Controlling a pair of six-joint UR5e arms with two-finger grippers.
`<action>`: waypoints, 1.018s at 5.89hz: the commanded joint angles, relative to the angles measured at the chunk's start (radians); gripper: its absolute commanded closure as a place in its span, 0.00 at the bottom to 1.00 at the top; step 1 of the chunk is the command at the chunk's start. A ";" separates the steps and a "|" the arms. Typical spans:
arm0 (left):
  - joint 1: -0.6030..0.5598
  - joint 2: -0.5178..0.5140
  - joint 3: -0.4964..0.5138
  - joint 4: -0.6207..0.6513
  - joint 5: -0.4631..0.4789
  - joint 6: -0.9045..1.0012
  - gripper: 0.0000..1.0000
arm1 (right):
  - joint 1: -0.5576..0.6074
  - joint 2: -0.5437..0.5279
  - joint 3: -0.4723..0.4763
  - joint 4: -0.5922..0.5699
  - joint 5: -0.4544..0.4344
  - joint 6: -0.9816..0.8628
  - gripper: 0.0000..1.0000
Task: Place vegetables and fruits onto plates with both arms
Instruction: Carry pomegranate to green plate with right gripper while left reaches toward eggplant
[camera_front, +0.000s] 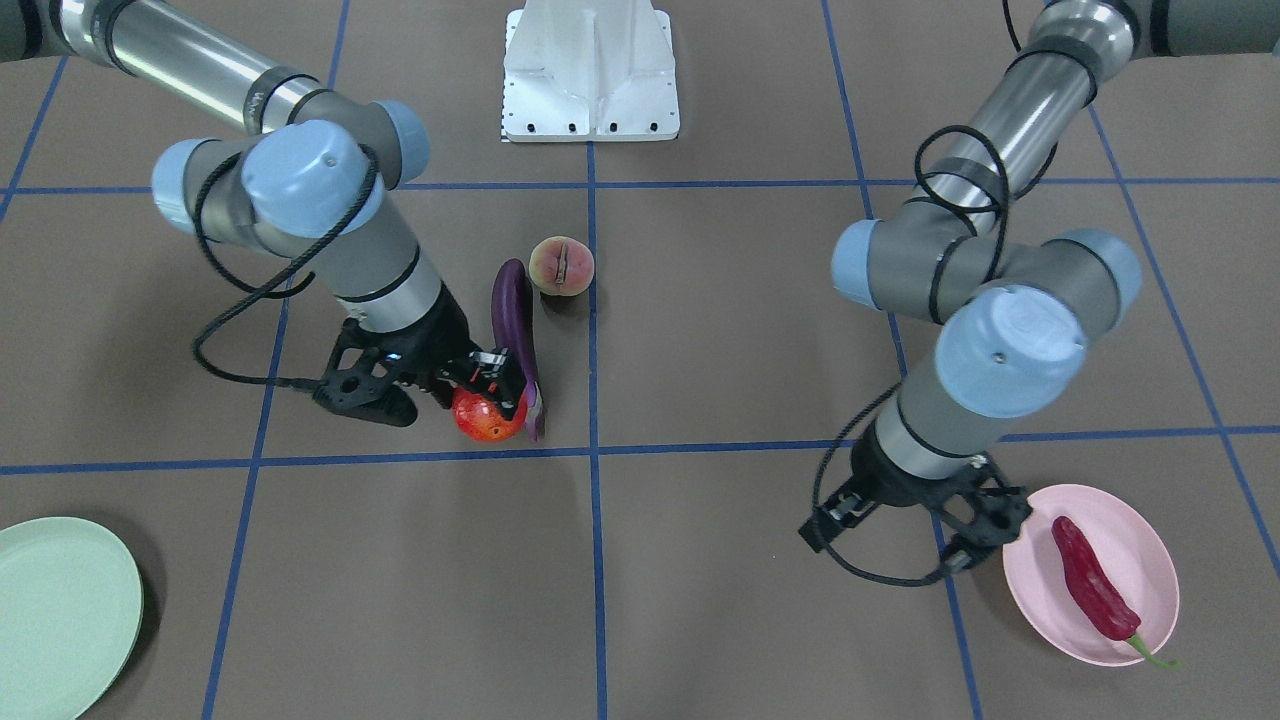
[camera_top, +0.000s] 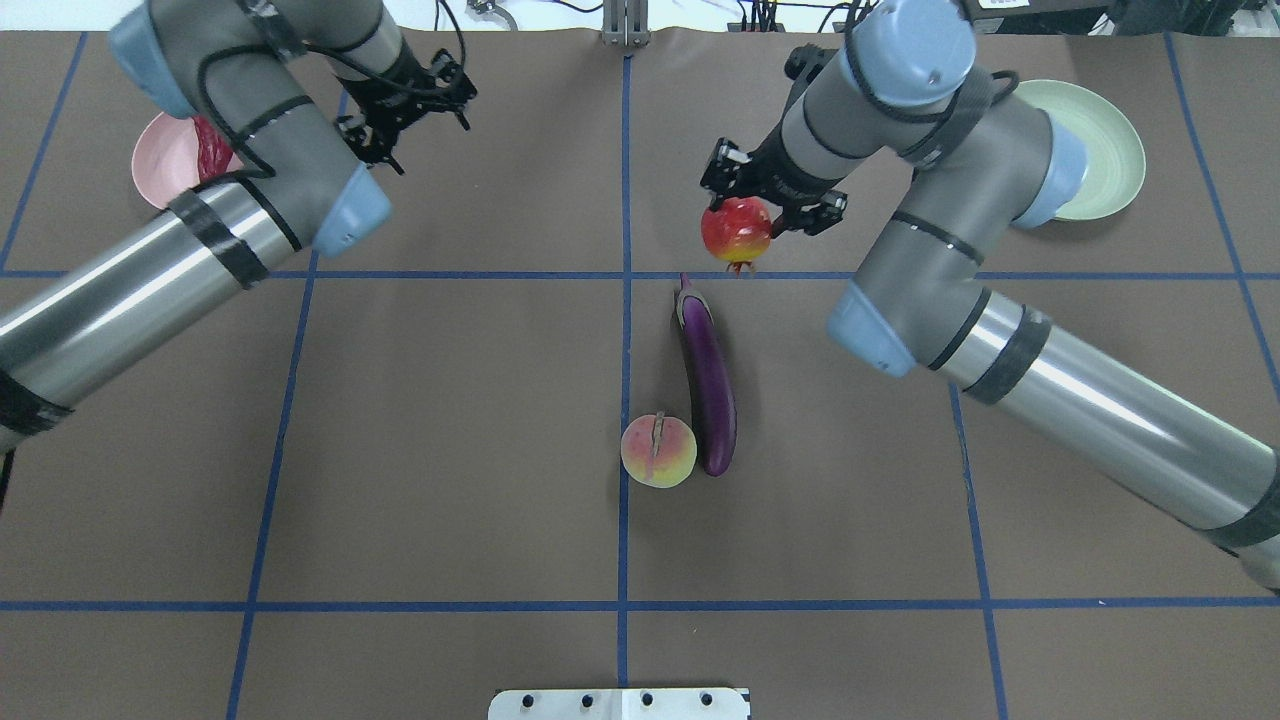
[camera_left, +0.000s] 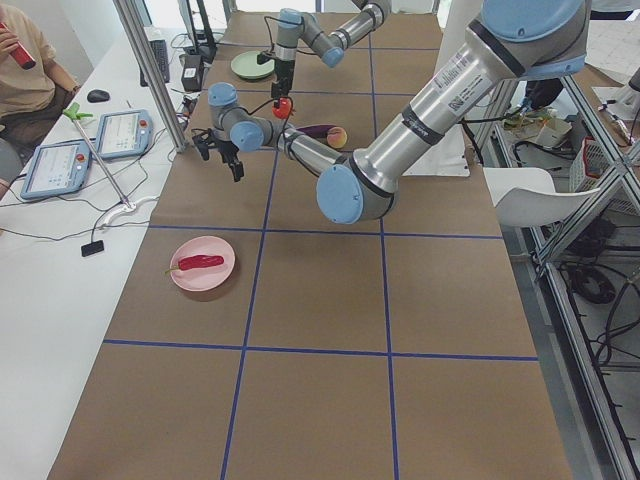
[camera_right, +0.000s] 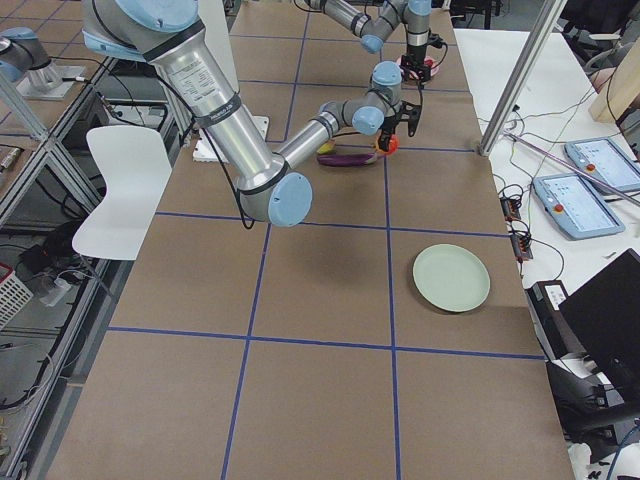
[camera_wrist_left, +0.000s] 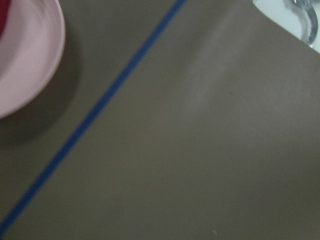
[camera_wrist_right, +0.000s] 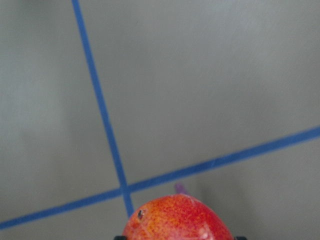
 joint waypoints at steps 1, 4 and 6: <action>0.151 -0.112 0.002 0.005 0.010 -0.165 0.00 | 0.182 -0.034 -0.133 0.000 0.108 -0.191 1.00; 0.289 -0.176 0.049 -0.004 0.073 -0.162 0.00 | 0.342 -0.035 -0.352 -0.002 0.064 -0.477 1.00; 0.314 -0.260 0.146 -0.006 0.101 -0.102 0.01 | 0.355 -0.027 -0.447 0.006 -0.048 -0.513 1.00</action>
